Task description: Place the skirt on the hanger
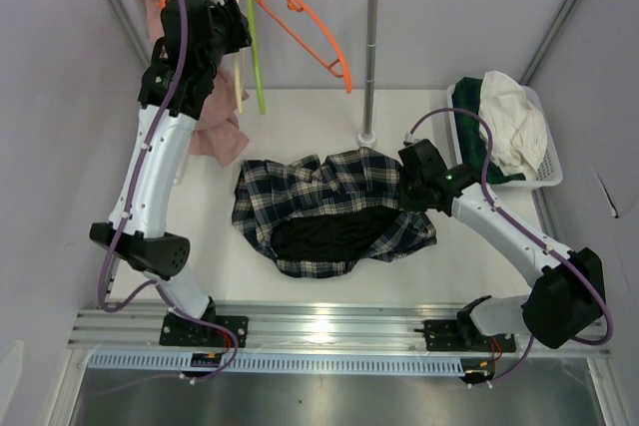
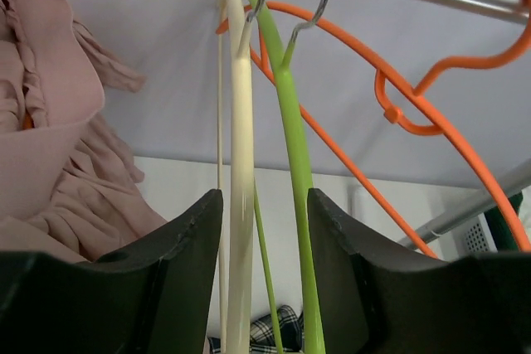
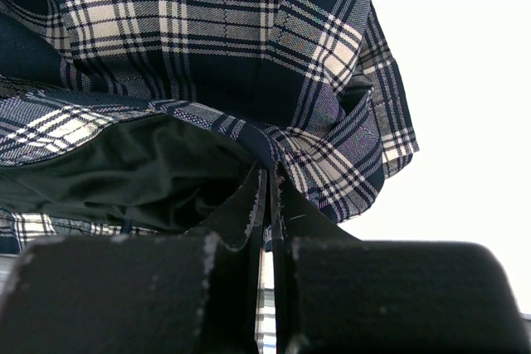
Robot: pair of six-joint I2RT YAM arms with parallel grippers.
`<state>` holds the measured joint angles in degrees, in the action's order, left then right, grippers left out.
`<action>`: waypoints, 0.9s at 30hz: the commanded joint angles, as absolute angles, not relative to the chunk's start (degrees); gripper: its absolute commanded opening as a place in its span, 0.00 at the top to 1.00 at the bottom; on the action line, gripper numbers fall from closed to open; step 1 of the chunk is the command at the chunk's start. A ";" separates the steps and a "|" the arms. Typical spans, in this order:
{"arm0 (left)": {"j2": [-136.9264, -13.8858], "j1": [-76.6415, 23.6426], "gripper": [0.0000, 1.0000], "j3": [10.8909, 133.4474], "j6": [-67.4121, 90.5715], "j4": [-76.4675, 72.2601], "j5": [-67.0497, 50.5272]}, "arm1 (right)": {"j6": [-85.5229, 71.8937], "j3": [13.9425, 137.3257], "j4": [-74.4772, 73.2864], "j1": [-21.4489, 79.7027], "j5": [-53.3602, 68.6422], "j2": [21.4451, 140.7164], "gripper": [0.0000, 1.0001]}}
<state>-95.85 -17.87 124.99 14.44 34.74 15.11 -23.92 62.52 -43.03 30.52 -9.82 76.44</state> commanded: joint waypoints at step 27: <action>-102.66 -17.93 0.57 133.41 9.76 38.67 16.79 | -22.06 63.72 -41.92 29.18 -9.23 76.03 1.00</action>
